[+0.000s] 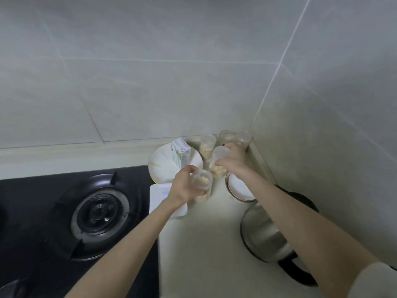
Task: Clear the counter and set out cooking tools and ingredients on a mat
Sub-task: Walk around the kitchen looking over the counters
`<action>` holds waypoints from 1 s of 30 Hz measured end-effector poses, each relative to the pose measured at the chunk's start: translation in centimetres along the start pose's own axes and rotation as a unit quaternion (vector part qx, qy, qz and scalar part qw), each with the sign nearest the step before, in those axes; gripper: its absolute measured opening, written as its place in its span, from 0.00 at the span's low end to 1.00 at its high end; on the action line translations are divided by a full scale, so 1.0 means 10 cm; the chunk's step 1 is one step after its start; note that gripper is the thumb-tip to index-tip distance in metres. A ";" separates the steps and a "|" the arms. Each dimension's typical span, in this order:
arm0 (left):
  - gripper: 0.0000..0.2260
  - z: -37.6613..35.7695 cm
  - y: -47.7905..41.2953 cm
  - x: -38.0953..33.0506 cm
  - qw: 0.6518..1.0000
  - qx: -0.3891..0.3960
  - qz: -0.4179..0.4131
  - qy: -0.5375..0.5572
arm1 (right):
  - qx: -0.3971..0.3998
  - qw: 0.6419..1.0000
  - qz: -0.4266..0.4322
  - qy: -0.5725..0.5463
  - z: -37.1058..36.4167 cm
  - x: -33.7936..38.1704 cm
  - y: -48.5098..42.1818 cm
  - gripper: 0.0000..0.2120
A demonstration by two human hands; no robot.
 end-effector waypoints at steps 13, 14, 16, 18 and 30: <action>0.28 -0.28 -0.19 0.13 0.997 0.026 -0.008 -0.076 | 0.053 0.995 0.013 0.083 -0.49 -0.18 -0.47 0.25; 0.28 -0.29 -0.19 0.14 0.997 0.024 -0.007 -0.079 | 0.055 0.995 0.015 0.084 -0.51 -0.18 -0.48 0.26; 0.28 -0.29 -0.19 0.15 0.996 0.021 -0.005 -0.086 | 0.061 0.993 0.020 0.097 -0.53 -0.20 -0.50 0.28; 0.28 -0.30 -0.18 0.15 0.995 0.024 -0.005 -0.097 | 0.064 0.990 0.028 0.123 -0.55 -0.19 -0.50 0.30; 0.21 0.10 0.00 -0.19 0.996 -0.035 -0.041 -0.068 | 0.075 0.993 0.074 0.047 -0.30 0.05 -0.27 0.27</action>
Point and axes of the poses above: each hand's wrist, its own y-axis away from the middle knuckle, its own z-axis out of the back of the hand, x = y × z, the point moved 9 cm from there along -y, towards the middle knuckle, and after that the axes turned 10 degrees about -z, right-handed, at the moved point
